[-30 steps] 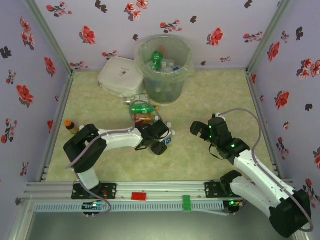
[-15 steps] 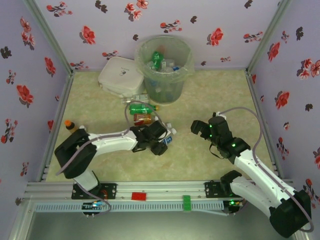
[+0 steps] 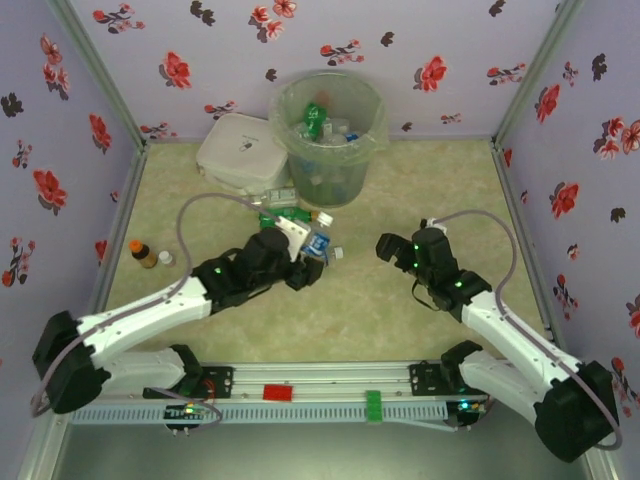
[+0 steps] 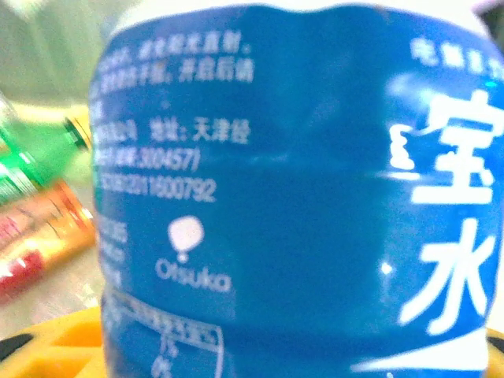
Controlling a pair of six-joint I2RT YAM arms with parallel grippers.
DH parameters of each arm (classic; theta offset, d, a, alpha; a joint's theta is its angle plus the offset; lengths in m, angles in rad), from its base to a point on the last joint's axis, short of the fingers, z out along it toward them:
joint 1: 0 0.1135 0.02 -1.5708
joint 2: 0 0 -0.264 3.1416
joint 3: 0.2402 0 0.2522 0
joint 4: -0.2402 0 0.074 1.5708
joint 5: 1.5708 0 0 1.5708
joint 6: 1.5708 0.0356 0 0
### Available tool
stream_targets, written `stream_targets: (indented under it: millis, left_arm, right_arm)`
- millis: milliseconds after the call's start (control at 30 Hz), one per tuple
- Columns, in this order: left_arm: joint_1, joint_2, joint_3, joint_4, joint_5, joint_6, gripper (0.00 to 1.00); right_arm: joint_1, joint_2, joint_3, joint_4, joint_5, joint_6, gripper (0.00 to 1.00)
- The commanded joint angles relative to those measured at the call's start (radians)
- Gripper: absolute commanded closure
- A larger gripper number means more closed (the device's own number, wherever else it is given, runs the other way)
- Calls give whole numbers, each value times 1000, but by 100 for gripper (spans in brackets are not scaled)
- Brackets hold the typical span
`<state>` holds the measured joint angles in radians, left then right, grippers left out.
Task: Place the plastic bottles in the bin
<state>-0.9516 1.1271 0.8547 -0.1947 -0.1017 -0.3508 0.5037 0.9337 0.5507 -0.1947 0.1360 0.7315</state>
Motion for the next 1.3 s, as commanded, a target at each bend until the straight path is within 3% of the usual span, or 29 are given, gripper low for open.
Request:
stream_targets:
  millis: [0, 167, 333, 500, 1000, 1267]
  left_arm:
    - [45, -52, 87, 63, -27, -4, 72]
    - [169, 32, 271, 90, 30, 77, 74]
    - [303, 223, 571, -2, 121, 170, 74]
    - [386, 430, 874, -121, 193, 216, 74]
    - [448, 1042, 1687, -466, 283, 168, 74]
    - [449, 1153, 1730, -456, 291, 97, 72]
  right_arm:
    - [-4, 50, -17, 134, -28, 50, 0]
    - [-4, 164, 42, 191, -95, 57, 0]
    - [-4, 250, 138, 123, -132, -2, 0]
    - [-4, 248, 86, 192, -136, 32, 0]
    - [9, 235, 6, 282, -166, 105, 1]
    - [10, 132, -5, 209, -139, 84, 0]
